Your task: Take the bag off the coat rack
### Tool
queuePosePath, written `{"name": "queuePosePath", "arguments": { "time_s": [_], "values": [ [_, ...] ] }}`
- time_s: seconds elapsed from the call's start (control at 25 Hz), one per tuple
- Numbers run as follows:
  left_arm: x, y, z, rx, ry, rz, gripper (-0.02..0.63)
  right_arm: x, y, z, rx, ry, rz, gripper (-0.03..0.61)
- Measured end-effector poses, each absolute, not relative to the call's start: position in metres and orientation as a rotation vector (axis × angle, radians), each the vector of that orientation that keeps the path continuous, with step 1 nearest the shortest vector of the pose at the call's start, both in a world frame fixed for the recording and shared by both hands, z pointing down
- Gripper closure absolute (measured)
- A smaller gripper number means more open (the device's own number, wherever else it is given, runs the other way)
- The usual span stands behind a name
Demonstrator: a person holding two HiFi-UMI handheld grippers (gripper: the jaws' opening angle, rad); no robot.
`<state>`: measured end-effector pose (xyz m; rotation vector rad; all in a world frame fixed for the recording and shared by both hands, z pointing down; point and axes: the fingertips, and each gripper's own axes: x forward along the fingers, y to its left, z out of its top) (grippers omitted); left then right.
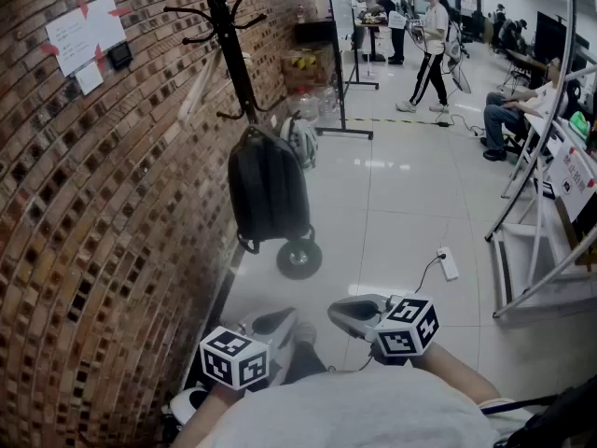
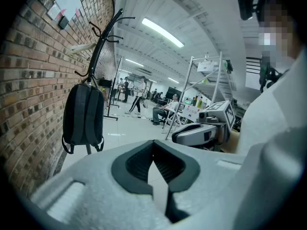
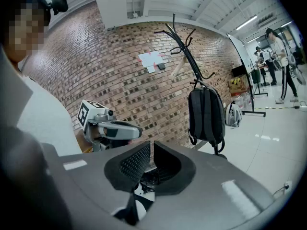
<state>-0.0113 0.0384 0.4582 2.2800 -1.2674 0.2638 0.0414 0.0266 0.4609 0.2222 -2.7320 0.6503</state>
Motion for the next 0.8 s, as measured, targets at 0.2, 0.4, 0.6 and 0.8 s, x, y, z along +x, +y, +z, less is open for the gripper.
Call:
{"name": "queuePosePath", "arguments": {
  "time_s": [0.2,0.4,0.6,0.8],
  "values": [
    [-0.067,-0.024,0.469,2.245,-1.253,0.260,0.612,-0.017,-0.035,0.467,0.223,-2.720,0.642,0.566],
    [-0.132,-0.103,0.480,2.167,-1.253,0.241,0.612,-0.071,-0.112,0.479,0.257,-2.675,0.701,0.578],
    [-0.173,-0.171,0.475,2.167,-1.277,0.244,0.612,-0.104,-0.184,0.477,0.320,-2.682,0.705,0.578],
    [-0.201,-0.229,0.469,2.215,-1.254,0.305,0.612,-0.133,-0.245,0.468,0.374,-2.692,0.699,0.578]
  ]
}}
